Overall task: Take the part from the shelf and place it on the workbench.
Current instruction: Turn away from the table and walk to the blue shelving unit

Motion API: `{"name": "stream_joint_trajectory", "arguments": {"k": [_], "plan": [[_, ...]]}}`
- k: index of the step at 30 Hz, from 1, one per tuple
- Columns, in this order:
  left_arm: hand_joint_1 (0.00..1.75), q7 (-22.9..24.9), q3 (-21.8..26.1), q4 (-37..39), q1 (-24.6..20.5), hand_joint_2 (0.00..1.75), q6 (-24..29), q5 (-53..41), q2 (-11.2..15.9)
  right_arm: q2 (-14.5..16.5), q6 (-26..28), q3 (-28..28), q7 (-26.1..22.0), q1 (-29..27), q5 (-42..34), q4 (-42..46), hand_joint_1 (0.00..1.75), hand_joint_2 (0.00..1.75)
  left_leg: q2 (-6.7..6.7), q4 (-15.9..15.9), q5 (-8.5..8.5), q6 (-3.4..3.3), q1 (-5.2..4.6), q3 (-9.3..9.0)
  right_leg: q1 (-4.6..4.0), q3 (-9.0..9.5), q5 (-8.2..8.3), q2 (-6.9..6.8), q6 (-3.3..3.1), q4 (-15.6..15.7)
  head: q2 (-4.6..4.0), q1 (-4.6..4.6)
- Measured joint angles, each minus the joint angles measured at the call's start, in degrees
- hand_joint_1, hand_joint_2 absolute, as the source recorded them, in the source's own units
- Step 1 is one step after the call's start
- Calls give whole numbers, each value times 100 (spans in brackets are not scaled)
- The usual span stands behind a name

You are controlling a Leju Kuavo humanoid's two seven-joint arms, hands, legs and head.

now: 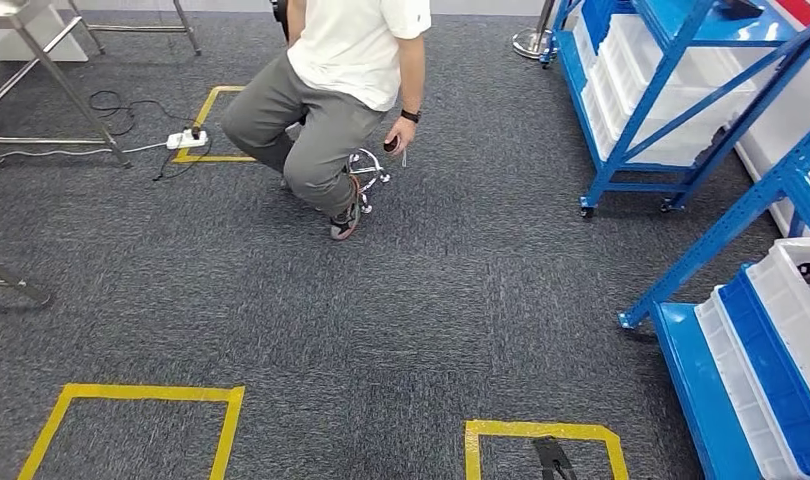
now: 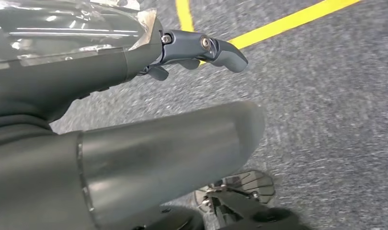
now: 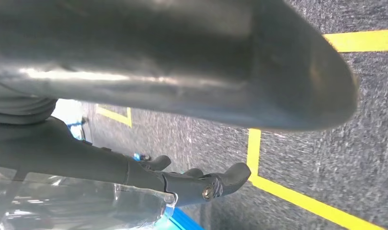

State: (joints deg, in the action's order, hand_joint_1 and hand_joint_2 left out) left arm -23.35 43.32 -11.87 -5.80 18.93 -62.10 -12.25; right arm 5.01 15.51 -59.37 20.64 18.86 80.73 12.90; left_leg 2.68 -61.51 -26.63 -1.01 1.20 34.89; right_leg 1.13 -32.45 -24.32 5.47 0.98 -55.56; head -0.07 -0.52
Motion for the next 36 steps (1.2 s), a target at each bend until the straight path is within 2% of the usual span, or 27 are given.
{"name": "stream_joint_trajectory", "arguments": {"k": [2,4,5,6,8,10,11,12,13,14,16,17,19,20,21,23,24,25,26,27,28,29,31,32,33,35,36], "plan": [[0,-17,4,3,5,0,10,23,14,-10,-49,3,-32,21,-13,0,0,0,191,387,89,5,14,-196,0,-55,14,135,26,-22,0,-6],[0,-30,8,5,1,0,19,32,25,-40,-86,6,-44,16,-27,0,0,0,120,448,52,-18,-8,-235,5,-129,52,248,92,-13,0,-15],[0,-33,12,5,-1,0,23,40,31,-58,-102,8,-45,6,-32,-1,0,0,52,481,66,-55,-12,-253,2,-172,43,182,120,-33,0,-19],[0,-40,17,5,3,0,28,55,33,-72,-114,11,-44,4,-36,-1,0,0,-20,513,87,-94,-20,-261,-13,-241,-12,40,134,-134,0,-8],[0,-50,31,5,21,0,36,84,43,-88,-142,21,-42,32,-38,-2,0,0,-192,555,120,-156,-50,-275,-33,-537,-273,-337,108,-707,0,18],[0,-54,42,5,41,0,37,98,56,-95,-157,28,-41,54,-37,-2,0,0,-368,551,123,-172,-96,-265,-38,-896,-523,-468,93,-1454,0,36],[0,-54,45,5,47,0,37,102,62,-98,-161,29,-40,50,-37,-2,0,0,-451,550,122,-174,-115,-262,-40,-976,-554,-479,105,-1635,0,35],[0,-55,47,5,48,0,37,104,66,-102,-162,29,-40,42,-36,-2,0,0,-528,549,119,-175,-132,-262,-44,-931,-499,-490,129,-1571,0,37],[0,-58,49,5,47,0,37,113,68,-108,-163,30,-38,37,-32,-2,0,0,-600,550,115,-175,-144,-264,-50,-763,-367,-524,156,-1264,0,37],[0,-64,51,5,46,0,37,122,68,-115,-163,34,-32,40,-22,-2,0,0,-668,551,109,-172,-152,-270,-66,-523,-219,-622,166,-800,0,39],[0,-82,64,5,44,0,43,154,68,-128,-178,57,-9,67,15,-3,0,0,-783,567,103,-153,-164,-280,-131,-147,-10,-842,117,-111,0,29],[0,-89,77,5,44,0,49,176,69,-144,-196,76,3,79,39,-3,0,0,-831,573,101,-138,-168,-286,-170,-82,21,-904,79,23,0,26],[0,-104,111,5,46,0,78,244,72,-193,-261,115,15,90,98,-2,0,0,-925,589,97,-100,-176,-309,-197,-84,51,-831,23,58,0,30],[0,-113,137,5,48,0,106,289,78,-225,-312,135,21,87,138,-2,0,0,-904,579,69,-71,-171,-308,-159,-78,66,-773,-3,77,0,28],[0,-116,176,5,55,0,158,359,89,-248,-389,164,25,79,209,-2,0,0,-795,507,-8,-44,-159,-286,-113,-65,82,-713,-39,97,0,28],[0,-106,319,5,79,0,373,645,101,-247,-429,295,-157,-56,431,-1,0,0,-457,24,-348,8,-120,-95,-38,-43,108,-598,-117,123,0,4],[0,-103,431,5,101,0,508,833,97,-215,-315,395,-377,-201,540,-1,0,0,-334,-356,-563,25,-105,53,-46,-43,111,-541,-144,123,0,-4],[0,-114,559,5,129,0,625,994,87,-164,-119,500,-646,-392,612,-1,0,0,-287,-725,-737,44,-94,207,-56,-43,113,-482,-158,122,0,-14],[0,-142,690,5,163,0,700,1104,79,-100,94,594,-893,-593,640,-5,0,0,-273,-976,-821,63,-79,315,-63,-41,111,-416,-159,118,0,-15],[0,-180,795,5,196,0,730,1153,76,-47,247,658,-1059,-785,635,-14,0,0,-270,-1027,-783,79,-59,338,-66,-39,109,-345,-160,109,0,-15],[0,-220,876,5,221,0,732,1168,78,1,323,703,-1148,-951,626,-26,0,0,-257,-859,-630,94,-34,261,-64,-38,107,-262,-160,99,0,-16],[0,-256,937,5,234,0,723,1175,83,43,348,739,-1189,-1079,616,-39,0,0,-200,-508,-400,111,1,101,-55,-40,104,-169,-156,87,0,-17],[0,-307,1030,5,241,0,688,1168,94,92,334,802,-1206,-1200,597,-55,0,0,99,203,-92,143,79,-229,-47,-78,109,37,-127,51,0,-18],[0,-331,1063,6,238,0,664,1156,98,103,327,823,-1216,-1207,576,-58,0,0,229,405,-54,146,95,-324,-46,-118,120,133,-101,26,0,-20],[0,-354,1084,7,233,0,638,1141,106,104,321,835,-1232,-1211,549,-59,0,0,297,477,-83,141,90,-358,-44,-164,135,221,-70,6,0,-21],[0,-406,1098,6,209,0,588,1120,129,93,319,839,-1283,-1254,482,-59,0,0,196,513,-90,78,41,-394,-39,-245,169,366,18,5,0,-23],[0,-433,1102,4,196,0,565,1118,145,86,318,839,-1299,-1285,457,-60,0,0,121,537,-71,33,25,-416,-32,-281,154,319,53,-18,0,-21]]}}
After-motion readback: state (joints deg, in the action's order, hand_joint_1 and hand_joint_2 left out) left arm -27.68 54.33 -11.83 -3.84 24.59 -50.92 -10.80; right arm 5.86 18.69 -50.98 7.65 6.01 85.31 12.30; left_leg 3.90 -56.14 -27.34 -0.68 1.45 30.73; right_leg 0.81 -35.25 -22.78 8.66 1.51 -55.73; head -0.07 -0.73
